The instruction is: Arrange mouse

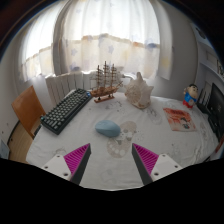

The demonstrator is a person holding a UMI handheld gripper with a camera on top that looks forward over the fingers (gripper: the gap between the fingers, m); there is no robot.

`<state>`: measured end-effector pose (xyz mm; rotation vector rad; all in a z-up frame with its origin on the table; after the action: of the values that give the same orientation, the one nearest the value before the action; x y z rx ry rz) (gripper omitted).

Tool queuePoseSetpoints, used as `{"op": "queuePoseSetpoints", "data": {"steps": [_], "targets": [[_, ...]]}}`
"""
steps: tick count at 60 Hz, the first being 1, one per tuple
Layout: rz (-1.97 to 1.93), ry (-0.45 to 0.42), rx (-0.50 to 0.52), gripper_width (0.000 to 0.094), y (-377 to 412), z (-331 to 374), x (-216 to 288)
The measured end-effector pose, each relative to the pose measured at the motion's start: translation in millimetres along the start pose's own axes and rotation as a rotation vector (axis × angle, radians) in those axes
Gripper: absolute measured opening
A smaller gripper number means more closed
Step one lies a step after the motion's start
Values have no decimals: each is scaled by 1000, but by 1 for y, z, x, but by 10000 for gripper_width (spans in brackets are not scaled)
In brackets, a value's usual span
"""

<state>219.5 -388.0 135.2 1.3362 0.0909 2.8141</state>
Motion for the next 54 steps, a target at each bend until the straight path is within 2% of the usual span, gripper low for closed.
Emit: {"op": "queuePoseSetpoints", "data": {"steps": [14,24,54], "targets": [[-12,-29,6,853,-3,-53,-12],[-22,-19,13,854,-2,-94,-18],[3,-40,-2,856,-3,-164,26]]}}
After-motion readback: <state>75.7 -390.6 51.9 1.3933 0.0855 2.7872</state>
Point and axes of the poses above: the point between the fingertips, and its own axes, seen from behind it with the camera up: y to the left, x up, z backward, against the way the camera looks, the point moved 8 cm from there along z, backward, against the way the camera looks, and after that the axes turned 7 degrees about -z, right-handed, at the moved point
